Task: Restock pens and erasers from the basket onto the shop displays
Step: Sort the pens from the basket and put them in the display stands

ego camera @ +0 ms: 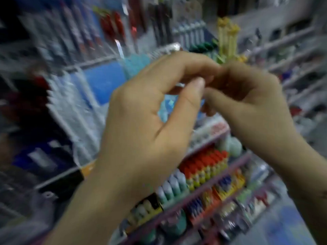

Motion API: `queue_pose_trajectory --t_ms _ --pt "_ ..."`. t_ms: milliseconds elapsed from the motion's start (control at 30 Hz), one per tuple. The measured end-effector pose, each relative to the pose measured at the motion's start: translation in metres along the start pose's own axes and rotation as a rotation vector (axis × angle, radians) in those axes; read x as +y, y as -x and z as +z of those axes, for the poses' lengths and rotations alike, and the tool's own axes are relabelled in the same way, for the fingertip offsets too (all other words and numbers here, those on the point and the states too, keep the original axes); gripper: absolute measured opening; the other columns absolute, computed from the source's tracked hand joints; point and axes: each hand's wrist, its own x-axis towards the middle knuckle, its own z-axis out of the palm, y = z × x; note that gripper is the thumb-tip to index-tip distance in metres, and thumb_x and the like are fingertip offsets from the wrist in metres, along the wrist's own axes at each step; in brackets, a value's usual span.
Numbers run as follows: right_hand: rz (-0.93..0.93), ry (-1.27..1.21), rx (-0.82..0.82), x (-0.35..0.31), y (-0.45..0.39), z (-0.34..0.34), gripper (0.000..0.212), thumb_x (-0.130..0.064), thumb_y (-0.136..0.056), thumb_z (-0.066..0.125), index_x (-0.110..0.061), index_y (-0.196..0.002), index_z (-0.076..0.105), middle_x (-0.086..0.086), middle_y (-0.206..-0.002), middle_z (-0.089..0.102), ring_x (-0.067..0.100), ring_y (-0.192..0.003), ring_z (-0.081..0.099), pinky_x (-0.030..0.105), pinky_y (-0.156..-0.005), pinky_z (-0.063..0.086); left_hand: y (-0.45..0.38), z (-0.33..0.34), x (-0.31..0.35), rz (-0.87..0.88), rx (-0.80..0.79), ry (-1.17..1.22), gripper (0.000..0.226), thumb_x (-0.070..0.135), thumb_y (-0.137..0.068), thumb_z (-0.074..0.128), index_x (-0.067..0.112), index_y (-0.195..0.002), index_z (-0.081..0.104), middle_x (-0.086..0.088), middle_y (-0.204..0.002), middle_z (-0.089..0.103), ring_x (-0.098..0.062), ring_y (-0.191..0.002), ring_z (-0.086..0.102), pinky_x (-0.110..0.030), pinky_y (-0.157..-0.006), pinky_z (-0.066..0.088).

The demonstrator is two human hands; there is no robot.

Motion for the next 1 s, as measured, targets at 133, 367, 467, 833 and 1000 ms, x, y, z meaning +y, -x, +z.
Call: queue_pose_trajectory --t_ms 133,367,467,833,1000 --pt "0.327 0.213 0.293 0.069 0.098 -0.113 0.016 -0.001 -0.077 0.054 -0.008 -0.086 0.064 0.009 -0.067 0.064 0.011 -0.056 0.062 0.026 -0.056 0.051 0.055 0.182 0.026 -0.38 -0.134 0.51 0.018 0.004 -0.096 0.048 0.009 -0.099 0.065 0.012 -0.082 0.063 0.002 -0.077 0.063 -0.014 -0.069 0.047" --pt "1.265 0.602 0.256 0.237 0.391 -0.237 0.019 -0.001 -0.084 0.051 -0.004 -0.094 0.066 0.013 -0.08 0.063 0.028 -0.07 0.057 0.027 -0.064 0.047 0.295 0.479 0.01 -1.444 -0.654 0.661 0.017 -0.003 -0.095 0.045 0.003 -0.096 0.062 -0.005 -0.066 0.058 -0.008 -0.05 0.057 -0.017 -0.047 0.046" --pt "1.522 0.618 0.204 0.305 0.511 -0.239 0.018 -0.001 -0.085 0.051 -0.004 -0.096 0.066 0.005 -0.067 0.058 0.013 -0.053 0.047 0.011 -0.04 0.034 0.413 0.559 -0.01 -1.569 -0.887 0.505 0.022 -0.004 -0.094 0.043 -0.005 -0.102 0.063 -0.005 -0.068 0.058 -0.013 -0.056 0.055 -0.02 -0.047 0.045" --pt "1.861 0.593 -0.347 0.591 0.871 -0.218 0.017 -0.007 -0.092 0.045 0.0 -0.088 0.061 0.016 -0.084 0.061 0.027 -0.074 0.055 0.029 -0.067 0.037 0.732 0.827 -0.066 -0.979 -1.495 0.381 0.02 0.002 -0.093 0.044 0.011 -0.084 0.061 -0.013 -0.083 0.067 -0.026 -0.075 0.063 -0.037 -0.071 0.054" --pt "1.966 0.585 -0.458 0.655 0.942 -0.21 0.018 -0.007 -0.093 0.048 -0.002 -0.101 0.064 0.019 -0.123 0.06 0.014 -0.068 0.048 0.024 -0.065 0.041 0.801 0.928 -0.041 -0.597 -1.561 0.421 0.014 0.011 -0.089 0.053 0.011 -0.094 0.066 -0.014 -0.101 0.069 -0.028 -0.095 0.064 -0.029 -0.08 0.048"
